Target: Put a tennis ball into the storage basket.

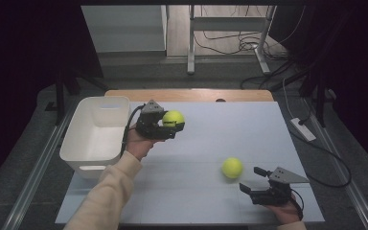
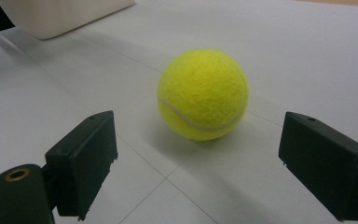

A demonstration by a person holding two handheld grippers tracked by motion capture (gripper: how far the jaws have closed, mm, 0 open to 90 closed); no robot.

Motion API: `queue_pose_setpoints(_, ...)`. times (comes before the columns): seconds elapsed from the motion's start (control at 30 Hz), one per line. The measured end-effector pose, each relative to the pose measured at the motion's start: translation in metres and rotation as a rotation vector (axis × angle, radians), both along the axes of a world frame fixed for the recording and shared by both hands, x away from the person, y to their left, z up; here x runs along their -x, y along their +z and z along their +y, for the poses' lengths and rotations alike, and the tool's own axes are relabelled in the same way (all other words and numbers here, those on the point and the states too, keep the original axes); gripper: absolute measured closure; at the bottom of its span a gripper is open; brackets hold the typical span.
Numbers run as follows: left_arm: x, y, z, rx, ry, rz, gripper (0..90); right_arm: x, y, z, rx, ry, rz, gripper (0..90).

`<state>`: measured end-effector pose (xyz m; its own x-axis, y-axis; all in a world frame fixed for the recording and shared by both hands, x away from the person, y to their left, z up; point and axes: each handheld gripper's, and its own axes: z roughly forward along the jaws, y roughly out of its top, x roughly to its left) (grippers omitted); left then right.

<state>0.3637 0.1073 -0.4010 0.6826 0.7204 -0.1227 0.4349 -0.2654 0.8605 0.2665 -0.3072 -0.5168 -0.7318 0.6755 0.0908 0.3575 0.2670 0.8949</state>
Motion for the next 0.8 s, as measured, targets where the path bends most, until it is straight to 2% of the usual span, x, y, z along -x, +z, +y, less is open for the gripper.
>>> queue_pose_setpoints(0.53, 0.002, 0.019, 0.013, 0.012, 0.032, -0.038, 26.2, 0.000, 0.000, 0.000, -0.002, 0.001, 0.000, 11.3)
queue_pose_setpoints(0.8, 0.002, 0.026, 0.022, 0.025, 0.050, -0.040, 26.2, 0.000, 0.000, 0.000, -0.001, -0.001, 0.000, 11.3)
